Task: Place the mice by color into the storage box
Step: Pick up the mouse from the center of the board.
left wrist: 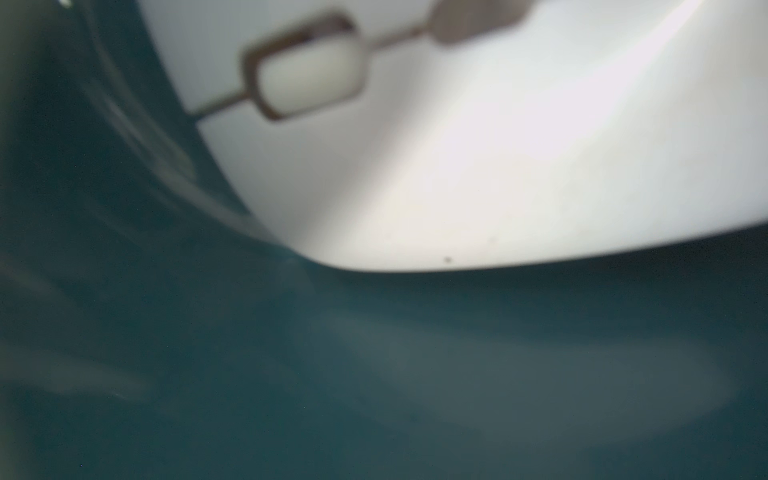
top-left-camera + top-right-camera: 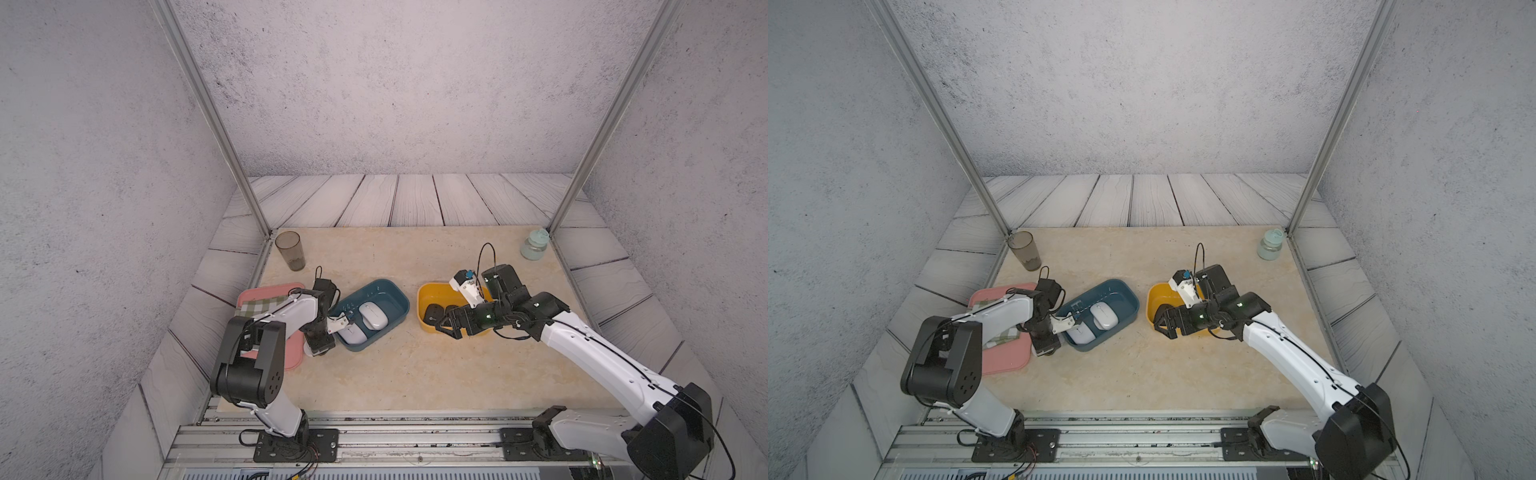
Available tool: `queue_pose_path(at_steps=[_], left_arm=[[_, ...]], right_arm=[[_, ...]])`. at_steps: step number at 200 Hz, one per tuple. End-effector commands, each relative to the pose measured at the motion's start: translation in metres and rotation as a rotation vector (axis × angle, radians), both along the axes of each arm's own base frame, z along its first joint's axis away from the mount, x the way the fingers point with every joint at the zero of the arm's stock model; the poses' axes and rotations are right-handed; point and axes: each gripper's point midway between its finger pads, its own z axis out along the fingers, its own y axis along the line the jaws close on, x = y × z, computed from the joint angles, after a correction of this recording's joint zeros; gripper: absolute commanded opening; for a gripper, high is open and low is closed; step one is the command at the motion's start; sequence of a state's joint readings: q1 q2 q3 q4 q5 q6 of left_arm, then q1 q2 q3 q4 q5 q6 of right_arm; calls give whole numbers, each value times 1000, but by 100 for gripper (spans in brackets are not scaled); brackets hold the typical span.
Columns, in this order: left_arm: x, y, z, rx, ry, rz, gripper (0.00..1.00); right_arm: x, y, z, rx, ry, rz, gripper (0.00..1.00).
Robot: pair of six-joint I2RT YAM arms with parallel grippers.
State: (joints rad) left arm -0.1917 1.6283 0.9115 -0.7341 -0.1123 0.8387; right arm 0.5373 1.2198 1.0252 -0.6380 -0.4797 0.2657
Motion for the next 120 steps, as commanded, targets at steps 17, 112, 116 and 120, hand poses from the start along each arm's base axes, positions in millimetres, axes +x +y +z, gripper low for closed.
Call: queue_pose_path(at_steps=[17, 112, 116, 120], left_arm=[[6, 5, 26, 3, -74, 45, 53], [-22, 3, 102, -105, -275, 142, 42], [-21, 1, 108, -123, -281, 160, 41], [-21, -1, 113, -138, -283, 173, 40]], right_arm=[[-2, -3, 7, 8, -22, -7, 99], [6, -8, -3, -52, -21, -30, 99], [6, -8, -2, -53, -19, -31, 99], [7, -8, -2, -54, -20, -31, 99]])
